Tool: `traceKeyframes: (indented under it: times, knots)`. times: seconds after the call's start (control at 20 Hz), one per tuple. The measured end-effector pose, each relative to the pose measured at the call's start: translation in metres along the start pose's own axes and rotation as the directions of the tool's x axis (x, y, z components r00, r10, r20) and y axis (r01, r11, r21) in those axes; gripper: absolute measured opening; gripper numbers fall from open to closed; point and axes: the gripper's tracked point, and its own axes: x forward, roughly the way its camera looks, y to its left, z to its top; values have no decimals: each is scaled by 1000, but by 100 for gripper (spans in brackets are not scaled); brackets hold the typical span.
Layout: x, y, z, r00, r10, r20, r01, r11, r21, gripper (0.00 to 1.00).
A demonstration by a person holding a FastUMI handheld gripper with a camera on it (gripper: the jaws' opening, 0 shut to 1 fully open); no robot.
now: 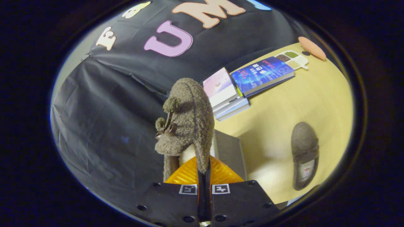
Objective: Open the storage box then place both shoes into the box .Put the left shoe in first, then the right shoe, with the right side of both shoes facing outward in a uniform manner.
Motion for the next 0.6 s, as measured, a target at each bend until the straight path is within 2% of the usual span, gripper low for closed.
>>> traceKeyframes:
  times: [0.2,0.6]
  knots:
    - [19,20,-30,997,8,-75,-10,1000,-21,4]
    - [71,20,-115,967,-68,-246,56,997,-55,3]
